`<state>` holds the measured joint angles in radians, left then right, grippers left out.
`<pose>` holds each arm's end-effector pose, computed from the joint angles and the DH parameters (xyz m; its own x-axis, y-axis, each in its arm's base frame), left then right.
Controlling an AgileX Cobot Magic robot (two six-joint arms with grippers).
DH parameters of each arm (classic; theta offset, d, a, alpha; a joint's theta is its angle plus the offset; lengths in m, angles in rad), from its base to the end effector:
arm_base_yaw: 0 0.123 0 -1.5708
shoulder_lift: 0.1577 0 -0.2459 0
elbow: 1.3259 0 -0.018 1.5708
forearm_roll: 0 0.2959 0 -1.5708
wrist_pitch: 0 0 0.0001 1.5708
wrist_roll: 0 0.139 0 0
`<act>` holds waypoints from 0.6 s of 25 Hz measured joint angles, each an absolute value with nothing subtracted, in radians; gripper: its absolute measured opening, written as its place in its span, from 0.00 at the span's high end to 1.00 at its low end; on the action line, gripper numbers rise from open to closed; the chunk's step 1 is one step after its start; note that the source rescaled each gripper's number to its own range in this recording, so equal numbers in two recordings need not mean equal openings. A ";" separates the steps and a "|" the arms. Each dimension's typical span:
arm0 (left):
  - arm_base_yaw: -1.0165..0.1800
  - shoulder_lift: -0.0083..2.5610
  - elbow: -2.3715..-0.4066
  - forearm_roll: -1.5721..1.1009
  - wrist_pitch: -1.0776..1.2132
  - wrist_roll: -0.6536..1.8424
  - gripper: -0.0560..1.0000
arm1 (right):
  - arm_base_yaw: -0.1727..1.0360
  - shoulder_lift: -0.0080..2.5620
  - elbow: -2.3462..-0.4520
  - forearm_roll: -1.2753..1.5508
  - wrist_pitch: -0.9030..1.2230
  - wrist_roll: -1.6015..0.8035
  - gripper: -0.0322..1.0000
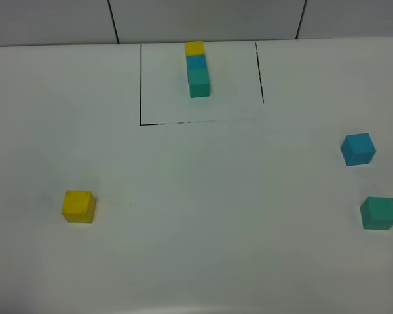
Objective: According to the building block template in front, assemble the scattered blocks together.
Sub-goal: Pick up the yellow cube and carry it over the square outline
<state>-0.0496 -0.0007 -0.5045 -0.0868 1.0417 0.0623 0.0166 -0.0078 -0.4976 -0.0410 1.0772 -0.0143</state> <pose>0.1168 -0.0162 0.2815 -0.4301 0.0397 -0.9019 0.1248 0.9921 -0.0158 0.1152 -0.0031 0.2752 -0.4657 -0.0414 -0.8840 -0.0004 0.9989 -0.0466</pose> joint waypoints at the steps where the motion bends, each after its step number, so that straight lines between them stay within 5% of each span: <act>1: -0.050 -0.001 -0.504 -0.087 1.042 0.062 0.81 | 0.017 -0.008 -0.498 -0.041 1.077 -0.014 0.10; 15: -0.050 -0.001 -0.504 -0.087 1.042 0.062 0.81 | 0.017 -0.008 -0.498 -0.041 1.077 -0.014 0.14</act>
<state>-0.0496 -0.0007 -0.5045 -0.0868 1.0417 0.0623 0.0166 -0.0078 -0.4976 -0.0410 1.0772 -0.0143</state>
